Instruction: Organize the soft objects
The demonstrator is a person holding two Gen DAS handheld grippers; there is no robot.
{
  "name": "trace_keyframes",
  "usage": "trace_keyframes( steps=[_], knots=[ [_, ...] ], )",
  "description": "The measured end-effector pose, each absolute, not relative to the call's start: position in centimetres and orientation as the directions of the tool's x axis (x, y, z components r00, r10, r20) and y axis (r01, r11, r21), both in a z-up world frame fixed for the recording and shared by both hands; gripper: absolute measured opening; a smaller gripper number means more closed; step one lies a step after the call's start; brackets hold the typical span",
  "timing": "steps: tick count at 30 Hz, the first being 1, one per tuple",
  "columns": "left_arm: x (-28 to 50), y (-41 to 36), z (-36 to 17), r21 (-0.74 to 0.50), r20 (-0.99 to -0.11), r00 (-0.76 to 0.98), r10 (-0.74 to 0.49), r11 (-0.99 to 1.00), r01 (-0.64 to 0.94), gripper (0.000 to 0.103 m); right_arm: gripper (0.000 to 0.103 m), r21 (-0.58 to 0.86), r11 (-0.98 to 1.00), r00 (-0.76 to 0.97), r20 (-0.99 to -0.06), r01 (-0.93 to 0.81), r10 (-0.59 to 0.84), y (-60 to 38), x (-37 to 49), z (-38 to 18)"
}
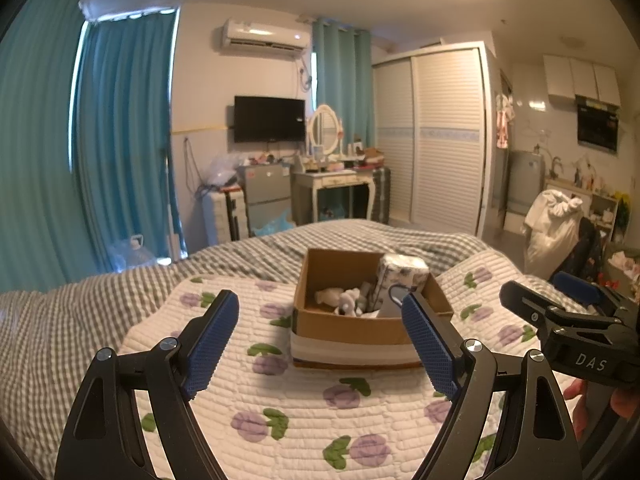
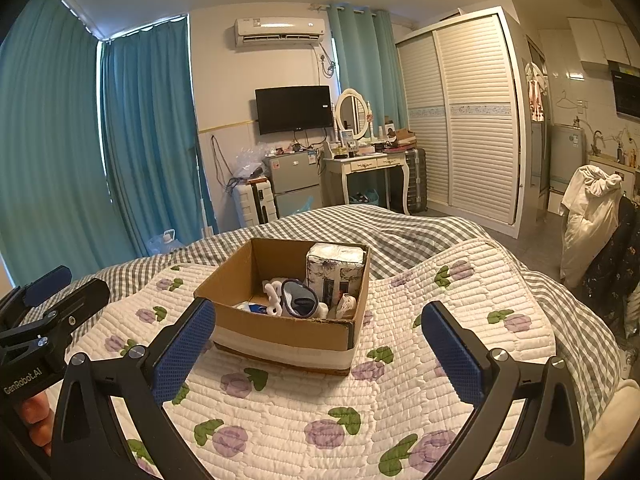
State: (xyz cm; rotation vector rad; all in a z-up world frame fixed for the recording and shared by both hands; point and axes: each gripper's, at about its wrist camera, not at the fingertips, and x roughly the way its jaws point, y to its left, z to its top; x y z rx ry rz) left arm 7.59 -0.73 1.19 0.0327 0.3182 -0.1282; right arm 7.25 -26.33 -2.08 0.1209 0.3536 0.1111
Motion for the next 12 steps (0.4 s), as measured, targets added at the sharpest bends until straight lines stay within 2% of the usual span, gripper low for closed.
trace_keyframes(
  steps=[12],
  knots=[
    [7.54, -0.77, 1.05, 0.019, -0.312, 0.943, -0.116, 0.992, 0.128, 0.085, 0.103, 0.139, 0.986, 0.930, -0.342, -0.089, 0.132, -26.28, 7.35, -2.11]
  ],
)
